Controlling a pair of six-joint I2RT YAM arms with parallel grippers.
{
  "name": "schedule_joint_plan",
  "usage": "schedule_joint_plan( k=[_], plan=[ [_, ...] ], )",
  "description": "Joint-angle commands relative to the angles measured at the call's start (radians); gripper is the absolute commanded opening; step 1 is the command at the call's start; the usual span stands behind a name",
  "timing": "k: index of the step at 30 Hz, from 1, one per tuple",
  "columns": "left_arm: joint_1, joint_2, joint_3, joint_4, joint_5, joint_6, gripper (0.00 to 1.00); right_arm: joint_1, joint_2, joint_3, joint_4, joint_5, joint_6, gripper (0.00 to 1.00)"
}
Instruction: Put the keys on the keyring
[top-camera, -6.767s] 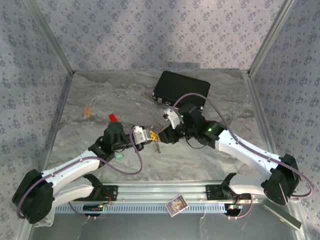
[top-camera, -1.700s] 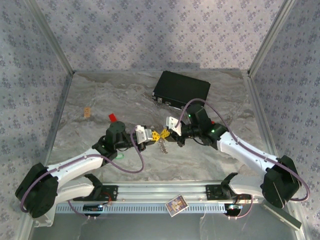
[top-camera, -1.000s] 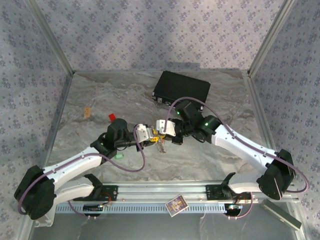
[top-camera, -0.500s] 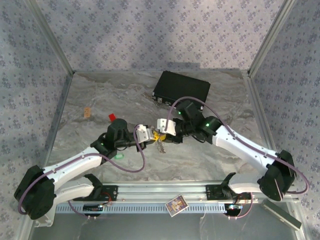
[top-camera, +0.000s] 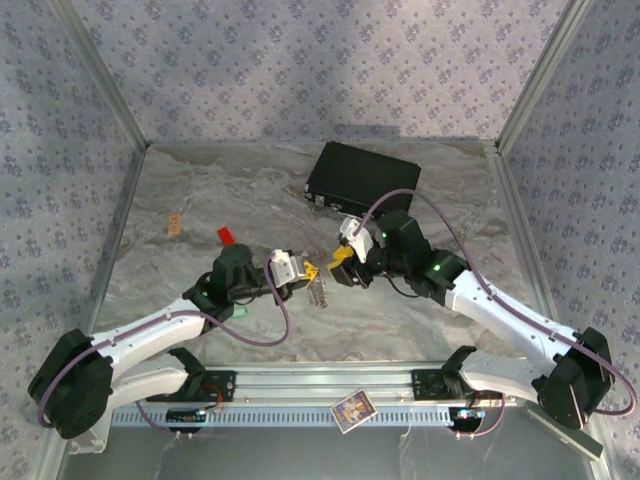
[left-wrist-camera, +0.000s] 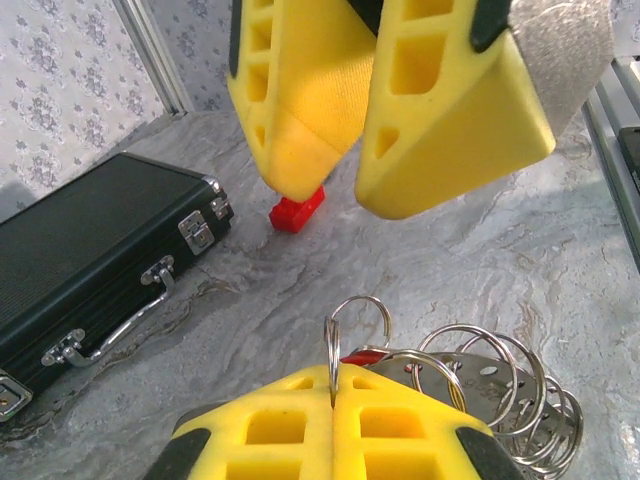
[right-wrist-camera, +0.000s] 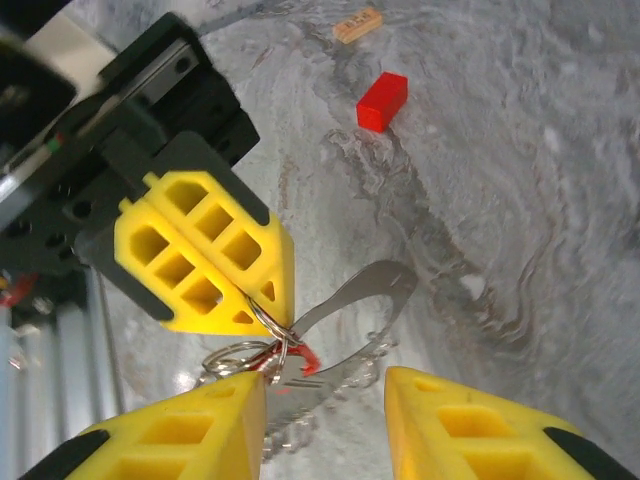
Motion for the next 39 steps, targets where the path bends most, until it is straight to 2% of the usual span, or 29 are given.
schedule_joint_plan(
  k=[1,12,20,24,29,39],
  plan=[
    [-0.007,0.007,0.003,0.095,-0.004,-0.030,0.00,0.011,0.028,0.045,-0.045,-0.034,0.270,0.37],
    [-0.018,0.013,0.009,0.098,-0.010,-0.027,0.00,0.040,0.098,0.100,-0.133,-0.014,0.283,0.32],
    [-0.021,0.012,0.009,0.094,-0.011,-0.023,0.00,0.040,0.120,0.116,-0.110,-0.025,0.286,0.21],
    [-0.020,0.007,0.009,0.089,-0.011,-0.018,0.00,0.040,0.123,0.117,-0.113,-0.023,0.283,0.11],
    [-0.021,0.000,0.005,0.090,-0.006,-0.015,0.00,0.026,0.115,0.117,-0.138,-0.005,0.261,0.07],
    [-0.021,-0.014,-0.006,0.135,0.044,-0.030,0.00,-0.029,0.169,0.095,-0.093,-0.133,0.223,0.04]
  ],
)
